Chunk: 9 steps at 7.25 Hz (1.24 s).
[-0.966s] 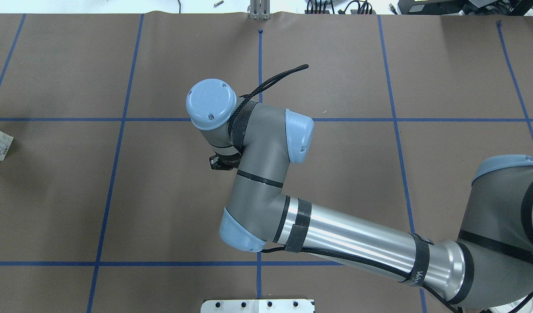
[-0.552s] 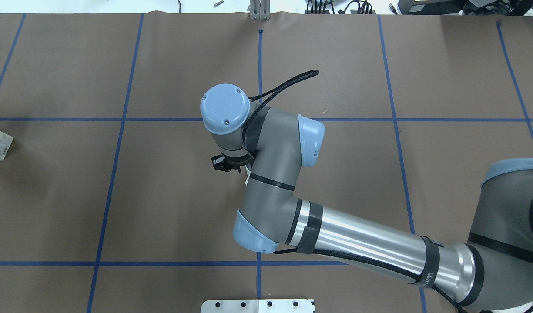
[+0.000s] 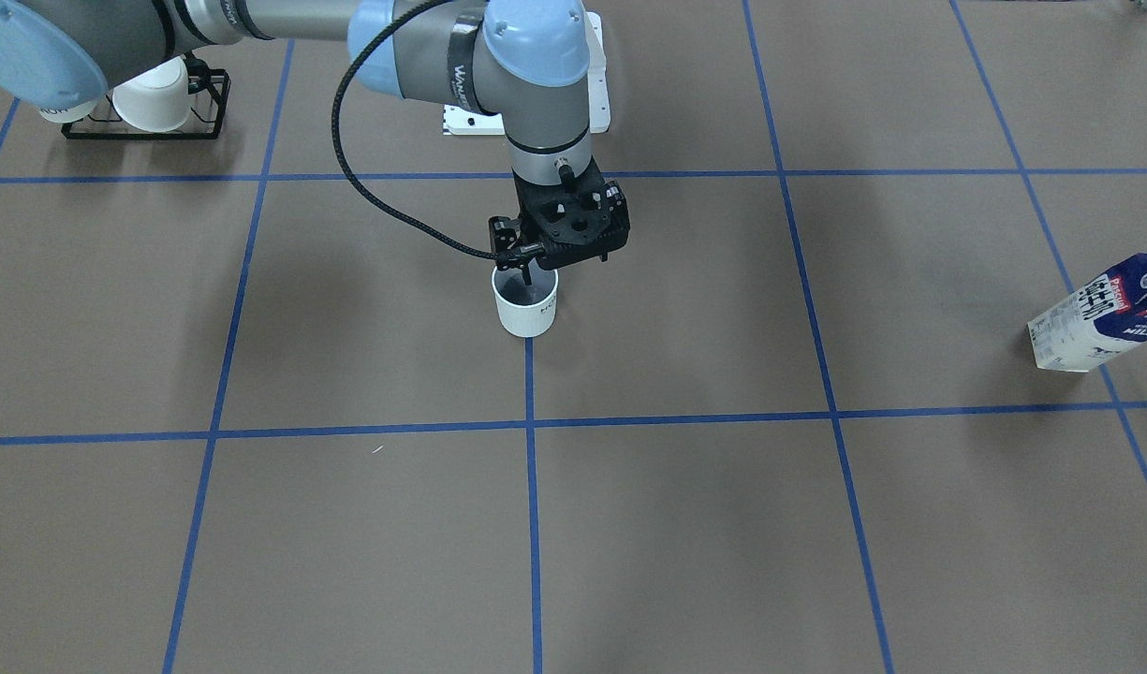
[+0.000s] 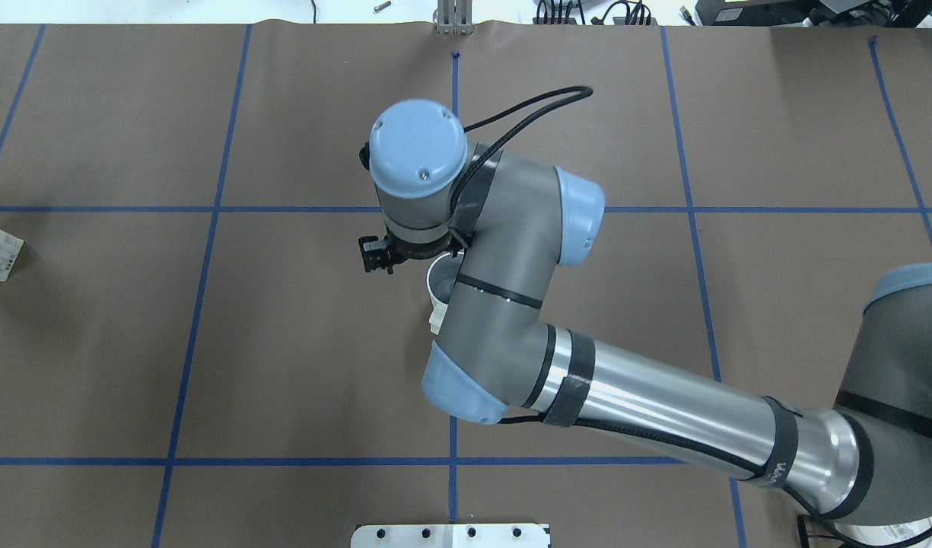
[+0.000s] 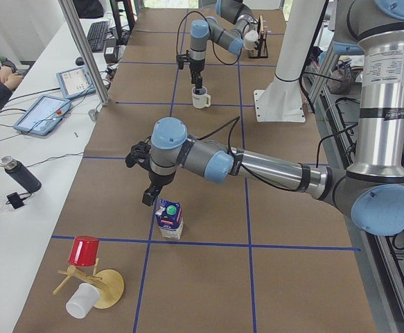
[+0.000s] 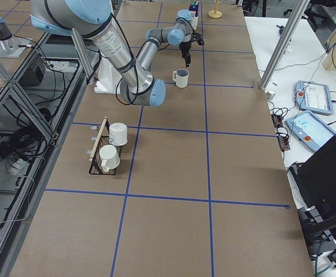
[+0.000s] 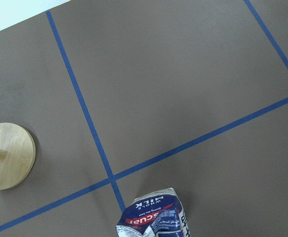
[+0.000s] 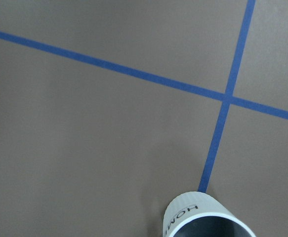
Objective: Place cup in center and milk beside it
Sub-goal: 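Carry the white mug with the right gripper to the table center, then lower the mug onto the center, open the right gripper, withdraw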
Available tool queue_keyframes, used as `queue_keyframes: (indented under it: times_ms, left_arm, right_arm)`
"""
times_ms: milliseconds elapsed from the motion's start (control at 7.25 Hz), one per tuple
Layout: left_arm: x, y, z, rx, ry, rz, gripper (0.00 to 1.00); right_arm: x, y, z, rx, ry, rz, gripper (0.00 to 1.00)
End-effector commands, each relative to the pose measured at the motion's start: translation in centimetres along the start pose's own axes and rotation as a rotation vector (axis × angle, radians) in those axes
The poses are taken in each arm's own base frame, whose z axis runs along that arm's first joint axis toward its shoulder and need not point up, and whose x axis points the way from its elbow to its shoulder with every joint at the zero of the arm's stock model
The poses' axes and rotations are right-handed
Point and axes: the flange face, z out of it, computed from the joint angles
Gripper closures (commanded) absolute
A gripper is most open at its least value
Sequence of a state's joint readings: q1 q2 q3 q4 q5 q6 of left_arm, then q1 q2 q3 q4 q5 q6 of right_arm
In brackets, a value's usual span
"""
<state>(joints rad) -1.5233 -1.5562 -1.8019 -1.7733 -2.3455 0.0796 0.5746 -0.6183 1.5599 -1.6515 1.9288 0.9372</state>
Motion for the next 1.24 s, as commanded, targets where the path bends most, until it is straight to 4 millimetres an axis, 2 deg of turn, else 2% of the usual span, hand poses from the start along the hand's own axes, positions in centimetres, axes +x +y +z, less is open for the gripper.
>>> queue_keyframes:
  times_ms: [0, 138, 276, 414, 552, 690, 828, 966, 1103]
  left_arm:
    - [-0.1, 0.0, 0.1, -0.002, 0.002, -0.008, 0.01]
    - [0.0, -0.1, 0.0, 0.000, 0.000, -0.006, 0.01]
    - [0.2, -0.4, -0.2, 0.006, -0.001, 0.002, 0.01]
    - [0.5, -0.4, -0.5, 0.012, 0.001, 0.006, 0.01]
    - [0.5, -0.3, -0.5, 0.011, 0.001, 0.005, 0.01]
    - [0.6, -0.5, -0.6, 0.014, 0.000, 0.008, 0.01]
    - [0.6, -0.5, -0.6, 0.013, 0.001, 0.007, 0.01]
    - [0.6, -0.5, -0.6, 0.014, -0.001, 0.008, 0.01]
    - [0.6, -0.5, -0.6, 0.014, -0.001, 0.008, 0.01]
  right_arm:
    - [9.0, -6.2, -8.0, 0.027, -0.069, 0.039, 0.00]
    - [16.9, -8.1, -9.8, 0.057, -0.027, -0.033, 0.00]
    - [26.0, -9.2, -10.9, 0.077, 0.049, -0.103, 0.00]
    - [36.0, -9.2, -12.1, 0.076, 0.120, -0.146, 0.00]
    - [45.2, -7.7, -13.8, 0.038, 0.111, -0.184, 0.00]
    - [54.4, -4.2, -14.8, -0.001, 0.075, -0.160, 0.00]
    - [61.4, 0.9, -14.4, -0.028, 0.085, -0.081, 0.00]
    - [66.8, 8.5, -13.5, -0.069, 0.109, -0.006, 0.00]
    - [71.7, 17.5, -12.2, -0.134, 0.114, 0.115, 0.00]
